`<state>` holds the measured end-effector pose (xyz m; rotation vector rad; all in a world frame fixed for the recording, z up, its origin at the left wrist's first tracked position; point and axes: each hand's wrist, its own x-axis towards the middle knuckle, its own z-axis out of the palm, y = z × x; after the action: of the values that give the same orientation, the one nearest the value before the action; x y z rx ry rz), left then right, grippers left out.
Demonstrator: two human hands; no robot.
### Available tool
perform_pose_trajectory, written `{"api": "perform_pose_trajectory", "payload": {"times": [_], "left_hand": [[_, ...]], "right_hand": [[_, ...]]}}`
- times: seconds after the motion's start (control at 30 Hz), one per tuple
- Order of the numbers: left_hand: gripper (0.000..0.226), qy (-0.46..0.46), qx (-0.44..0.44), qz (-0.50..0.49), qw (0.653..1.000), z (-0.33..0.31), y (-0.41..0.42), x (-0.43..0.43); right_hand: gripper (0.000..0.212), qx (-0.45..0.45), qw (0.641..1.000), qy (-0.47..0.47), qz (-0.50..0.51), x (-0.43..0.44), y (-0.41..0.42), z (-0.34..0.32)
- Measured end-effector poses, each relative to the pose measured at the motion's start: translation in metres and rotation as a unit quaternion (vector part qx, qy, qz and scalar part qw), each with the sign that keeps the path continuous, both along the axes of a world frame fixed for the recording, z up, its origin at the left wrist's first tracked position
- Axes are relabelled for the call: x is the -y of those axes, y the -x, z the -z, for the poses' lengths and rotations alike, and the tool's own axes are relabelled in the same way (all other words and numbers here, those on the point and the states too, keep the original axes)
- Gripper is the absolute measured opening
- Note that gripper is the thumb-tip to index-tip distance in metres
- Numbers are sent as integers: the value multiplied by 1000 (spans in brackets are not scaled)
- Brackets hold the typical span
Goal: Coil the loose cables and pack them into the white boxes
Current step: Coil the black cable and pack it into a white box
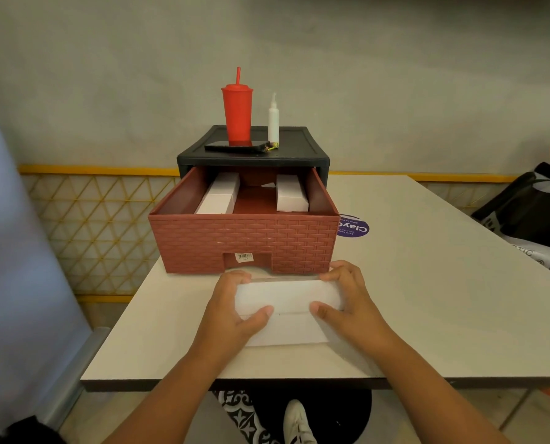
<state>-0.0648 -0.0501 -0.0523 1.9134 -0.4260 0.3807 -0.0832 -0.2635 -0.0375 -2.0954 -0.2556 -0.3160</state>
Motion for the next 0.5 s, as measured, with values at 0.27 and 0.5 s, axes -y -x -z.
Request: {"api": "perform_pose_trajectory", "payload": {"times": [0.27,0.5], "left_hand": [[38,-93,78,9,993,3,6,5],[11,51,-42,24,998,-21,18,47]], "right_hand": [[28,-102,982,-156,-2,15,16,-16],[35,-77,992,-98,28,47,33,-17]]}}
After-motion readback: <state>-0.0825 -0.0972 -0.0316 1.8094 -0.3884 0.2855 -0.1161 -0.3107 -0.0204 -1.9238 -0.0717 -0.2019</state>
